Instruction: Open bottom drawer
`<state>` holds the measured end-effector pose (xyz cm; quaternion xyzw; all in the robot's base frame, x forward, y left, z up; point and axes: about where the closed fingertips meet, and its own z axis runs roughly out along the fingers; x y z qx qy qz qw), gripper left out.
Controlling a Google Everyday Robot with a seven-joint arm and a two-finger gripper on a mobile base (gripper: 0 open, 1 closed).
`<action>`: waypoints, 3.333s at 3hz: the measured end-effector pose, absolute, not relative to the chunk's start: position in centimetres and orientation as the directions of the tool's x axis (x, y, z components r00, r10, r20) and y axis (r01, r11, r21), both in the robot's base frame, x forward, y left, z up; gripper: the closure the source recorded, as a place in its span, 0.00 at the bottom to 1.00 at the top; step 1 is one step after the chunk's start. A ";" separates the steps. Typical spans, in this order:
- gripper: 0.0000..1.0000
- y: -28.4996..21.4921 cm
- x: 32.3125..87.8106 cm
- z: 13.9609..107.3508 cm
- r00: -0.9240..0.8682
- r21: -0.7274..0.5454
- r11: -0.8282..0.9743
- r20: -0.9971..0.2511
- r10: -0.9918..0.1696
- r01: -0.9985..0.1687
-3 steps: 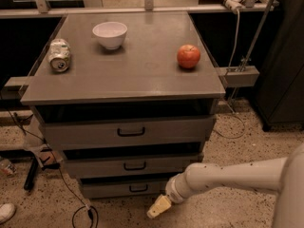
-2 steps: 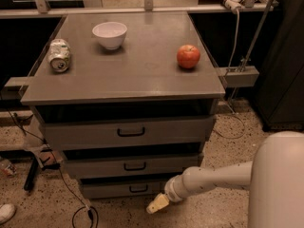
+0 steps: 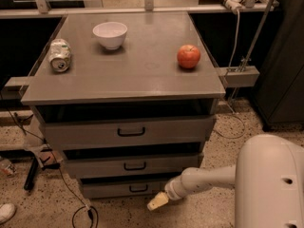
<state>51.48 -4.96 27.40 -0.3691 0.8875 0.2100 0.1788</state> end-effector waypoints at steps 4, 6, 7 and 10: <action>0.00 -7.0 56.5 23.2 -0.649 0.205 0.648 -0.493 -0.580 -0.734; 0.00 -5.9 57.4 21.7 -0.627 0.209 0.617 -0.495 -0.602 -0.758; 0.00 -5.1 56.2 20.4 -0.605 0.206 0.584 -0.454 -0.654 -0.785; 0.00 -5.9 51.9 20.1 -0.613 0.243 0.565 -0.381 -0.692 -0.789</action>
Offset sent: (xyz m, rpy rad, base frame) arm 0.0348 -0.0139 -0.0374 0.0018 -0.0249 -0.0284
